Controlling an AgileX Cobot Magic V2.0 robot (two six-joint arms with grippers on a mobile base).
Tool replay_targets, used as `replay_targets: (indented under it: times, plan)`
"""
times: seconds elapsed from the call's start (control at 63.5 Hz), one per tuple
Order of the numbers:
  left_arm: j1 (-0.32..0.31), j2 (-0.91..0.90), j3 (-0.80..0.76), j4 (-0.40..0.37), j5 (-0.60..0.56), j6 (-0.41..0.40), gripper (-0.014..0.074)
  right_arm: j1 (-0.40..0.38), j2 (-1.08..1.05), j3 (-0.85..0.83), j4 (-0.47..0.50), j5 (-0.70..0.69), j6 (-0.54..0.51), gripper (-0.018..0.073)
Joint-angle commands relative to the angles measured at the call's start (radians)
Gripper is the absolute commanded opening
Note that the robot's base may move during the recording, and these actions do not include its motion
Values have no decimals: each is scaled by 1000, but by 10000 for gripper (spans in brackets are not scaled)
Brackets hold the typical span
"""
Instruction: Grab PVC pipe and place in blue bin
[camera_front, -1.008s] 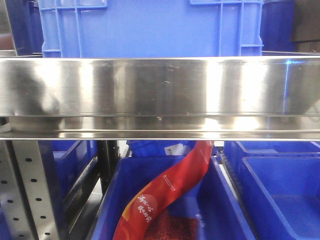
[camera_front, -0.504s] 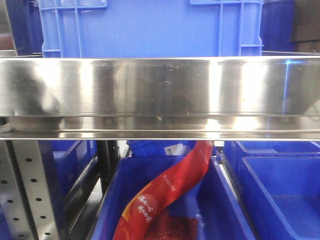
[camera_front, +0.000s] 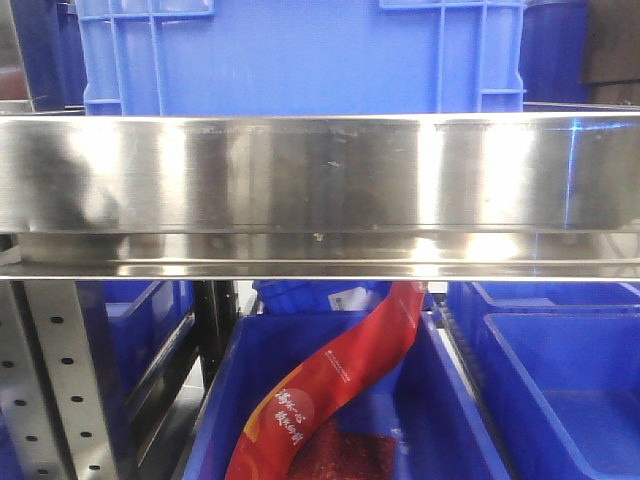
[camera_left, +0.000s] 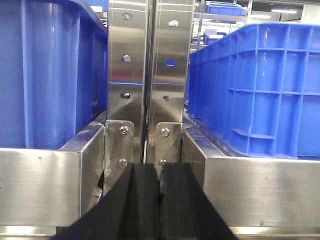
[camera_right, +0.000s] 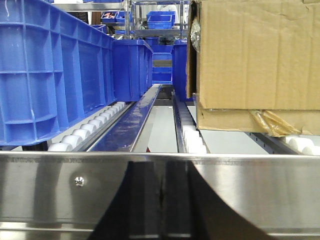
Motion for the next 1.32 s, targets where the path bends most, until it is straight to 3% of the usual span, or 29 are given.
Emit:
replay_targets:
  times: [0.0, 0.11, 1.307]
  plan:
    - [-6, -5, -2, -5, -21, -2, -111, -5, -4, 0, -10, -17, 0, -167]
    - [-6, -5, -2, -5, -21, -2, -111, -5, -4, 0, -10, -20, -60, -167]
    - [-6, -5, -2, -5, -21, -2, -111, -5, -4, 0, -10, -25, -60, -167]
